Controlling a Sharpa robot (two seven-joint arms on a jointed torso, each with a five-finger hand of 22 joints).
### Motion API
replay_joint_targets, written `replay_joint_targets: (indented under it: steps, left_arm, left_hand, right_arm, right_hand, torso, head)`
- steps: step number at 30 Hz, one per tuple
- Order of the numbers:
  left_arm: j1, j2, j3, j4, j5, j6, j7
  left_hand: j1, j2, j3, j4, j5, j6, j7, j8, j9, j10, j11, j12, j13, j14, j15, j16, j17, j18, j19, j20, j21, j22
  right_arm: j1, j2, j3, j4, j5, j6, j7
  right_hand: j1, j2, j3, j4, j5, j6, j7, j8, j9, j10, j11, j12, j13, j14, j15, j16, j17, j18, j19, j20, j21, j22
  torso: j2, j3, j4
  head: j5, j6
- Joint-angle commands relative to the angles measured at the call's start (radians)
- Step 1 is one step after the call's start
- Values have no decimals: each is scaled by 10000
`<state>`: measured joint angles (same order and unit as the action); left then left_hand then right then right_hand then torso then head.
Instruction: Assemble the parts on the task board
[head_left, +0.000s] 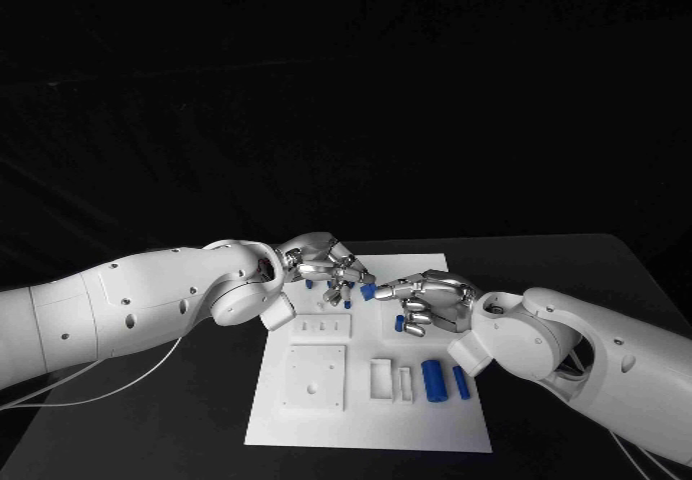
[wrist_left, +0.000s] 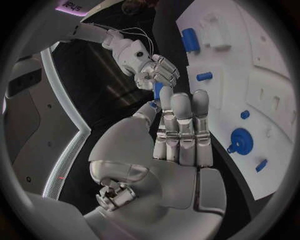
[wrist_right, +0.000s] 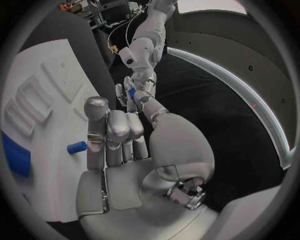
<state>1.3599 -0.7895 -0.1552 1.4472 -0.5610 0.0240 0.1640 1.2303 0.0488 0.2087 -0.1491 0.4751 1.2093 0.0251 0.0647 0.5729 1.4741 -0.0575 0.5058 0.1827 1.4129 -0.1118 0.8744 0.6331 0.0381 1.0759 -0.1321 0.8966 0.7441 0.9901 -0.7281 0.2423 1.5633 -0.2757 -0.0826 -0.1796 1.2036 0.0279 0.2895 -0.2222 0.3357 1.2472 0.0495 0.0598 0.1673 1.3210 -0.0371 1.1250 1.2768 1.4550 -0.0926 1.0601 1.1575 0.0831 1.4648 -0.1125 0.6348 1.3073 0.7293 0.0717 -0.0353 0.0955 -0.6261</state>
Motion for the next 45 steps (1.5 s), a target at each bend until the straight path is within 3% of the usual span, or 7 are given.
replay_joint_targets:
  steps: [1,7,12,19,26,34,45]
  left_arm:
    - [-18,40,-15,44,0,27,-4]
    - [-18,37,-15,26,311,-316,-2]
    - [-17,28,-15,-3,682,-642,55]
    - [-17,21,-15,-67,965,-907,126]
    - [-16,9,-15,-102,1313,-1055,113]
    - [-16,-71,-19,-155,1877,-1117,14]
    - [-28,-268,-116,-186,2098,-690,-72]
  left_hand:
    - [-28,47,472,-420,-2,-70,-5,4,48,423,-162,46,-14,15,-78,6,10,117,16,-50,29,11]
    - [8,84,324,-285,-569,-363,59,-19,-247,427,-137,42,-10,30,-59,-16,-14,97,50,-33,-20,-16]
    - [151,265,-160,-84,-835,-883,250,-25,-1731,421,-58,5,29,36,-1,-38,-58,109,67,28,-80,-51]
    - [272,295,-658,206,-1132,-660,269,-7,-3525,417,-41,-57,102,30,6,-44,-105,79,129,36,-195,-122]
    - [78,253,-684,422,-1286,-852,320,-16,-3792,418,-26,-66,113,29,23,-62,-126,74,136,51,-213,-128]
    - [-560,181,-1192,1368,-3726,-831,304,-10,-4117,417,-7,-4,167,44,38,-69,-150,46,190,69,-299,-195]
    - [-546,21,-1448,1776,-3855,-578,242,-5,-4087,415,-24,-3,191,31,24,-60,-150,15,212,49,-348,-213]
  right_arm:
    - [12,14,24,-12,39,53,207]
    - [8,22,24,-43,-66,42,149]
    - [5,18,23,-67,-157,10,107]
    - [3,14,20,-84,-262,-9,63]
    - [1,9,17,-89,-293,-14,59]
    - [-42,-36,16,-67,-299,-41,116]
    - [-71,-80,19,-130,-258,-194,199]
  right_hand:
    - [56,80,18,-36,-42,29,-43,49,12,39,-33,37,19,1,-56,-13,22,-82,494,-59,-21,731]
    - [35,67,98,-88,-46,65,-43,48,11,66,-38,54,38,3,-58,-12,29,-87,495,-61,-12,735]
    - [20,60,131,-112,-45,80,-46,48,10,72,-41,29,23,2,-60,-16,29,-91,496,-63,7,739]
    - [16,58,152,-128,-39,86,-45,46,8,83,-42,29,25,1,-61,-21,27,-91,493,-65,-9,735]
    - [3,53,186,-154,-43,97,-45,47,2,90,-43,14,21,5,-62,-18,31,-92,493,-66,-8,735]
    - [-5,52,202,-168,-46,100,-45,45,-3,93,-44,9,21,8,-62,-12,38,-93,492,-66,-3,735]
    - [-23,51,234,-199,-38,114,-45,45,-13,109,-46,17,33,6,-64,-29,29,-93,494,-68,1,734]
  torso:
    - [1,0,-1]
    - [-2,2,-1]
    - [0,1,0]
    - [-1,-1,2]
    - [0,0,4]
    - [0,3,-1]
    - [1,0,-5]
  head:
    - [0,1]
    - [-6,6]
    - [-6,7]
    - [-10,13]
    - [-23,14]
    - [-32,22]
    - [-51,53]
